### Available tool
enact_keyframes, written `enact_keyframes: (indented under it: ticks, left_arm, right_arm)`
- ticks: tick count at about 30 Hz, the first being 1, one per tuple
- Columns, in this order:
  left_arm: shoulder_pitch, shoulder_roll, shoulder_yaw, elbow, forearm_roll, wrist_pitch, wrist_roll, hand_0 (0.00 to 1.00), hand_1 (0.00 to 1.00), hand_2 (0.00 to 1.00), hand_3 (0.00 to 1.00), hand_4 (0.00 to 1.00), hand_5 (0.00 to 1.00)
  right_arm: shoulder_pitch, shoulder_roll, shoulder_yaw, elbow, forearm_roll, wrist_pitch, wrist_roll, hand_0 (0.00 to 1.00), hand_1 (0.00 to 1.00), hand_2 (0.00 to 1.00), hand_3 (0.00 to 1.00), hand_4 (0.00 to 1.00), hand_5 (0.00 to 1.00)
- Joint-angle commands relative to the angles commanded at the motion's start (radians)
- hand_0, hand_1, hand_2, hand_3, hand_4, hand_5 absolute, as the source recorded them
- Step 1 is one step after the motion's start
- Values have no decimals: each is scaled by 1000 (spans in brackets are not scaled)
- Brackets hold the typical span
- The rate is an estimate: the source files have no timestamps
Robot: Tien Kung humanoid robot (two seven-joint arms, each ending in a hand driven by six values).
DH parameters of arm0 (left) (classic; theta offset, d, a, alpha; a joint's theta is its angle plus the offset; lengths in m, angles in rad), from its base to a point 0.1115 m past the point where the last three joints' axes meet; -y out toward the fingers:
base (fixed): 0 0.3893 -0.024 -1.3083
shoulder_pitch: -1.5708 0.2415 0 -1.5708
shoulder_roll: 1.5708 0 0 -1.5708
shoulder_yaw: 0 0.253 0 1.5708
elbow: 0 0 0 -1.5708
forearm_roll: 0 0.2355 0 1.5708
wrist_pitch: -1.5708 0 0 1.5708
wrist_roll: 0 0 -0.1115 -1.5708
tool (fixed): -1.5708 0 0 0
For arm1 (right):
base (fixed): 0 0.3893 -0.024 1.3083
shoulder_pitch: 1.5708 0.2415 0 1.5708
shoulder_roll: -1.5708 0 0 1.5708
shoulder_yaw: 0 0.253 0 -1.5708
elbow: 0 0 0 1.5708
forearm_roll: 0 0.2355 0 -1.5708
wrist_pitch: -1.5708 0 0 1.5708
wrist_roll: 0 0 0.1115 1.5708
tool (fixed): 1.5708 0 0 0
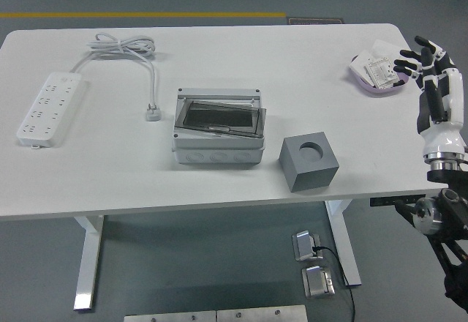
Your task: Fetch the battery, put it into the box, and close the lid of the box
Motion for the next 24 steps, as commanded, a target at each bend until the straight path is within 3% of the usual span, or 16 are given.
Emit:
enact_keyframes:
  ticks: [7,24]
  left_arm:
    - [-5,0,1,1,1,-1,-1,633,684,580,577,535,2]
    - [-1,-8,15,2,-19,1,-7,632,685,581,578,537,2]
  right_arm:
    - [-5,-1,15,-11,48,1,-3,620,600,630,748,894,737]
    - [-24,6,47,-17,25,-2,-29,650,621,635,751,895,769]
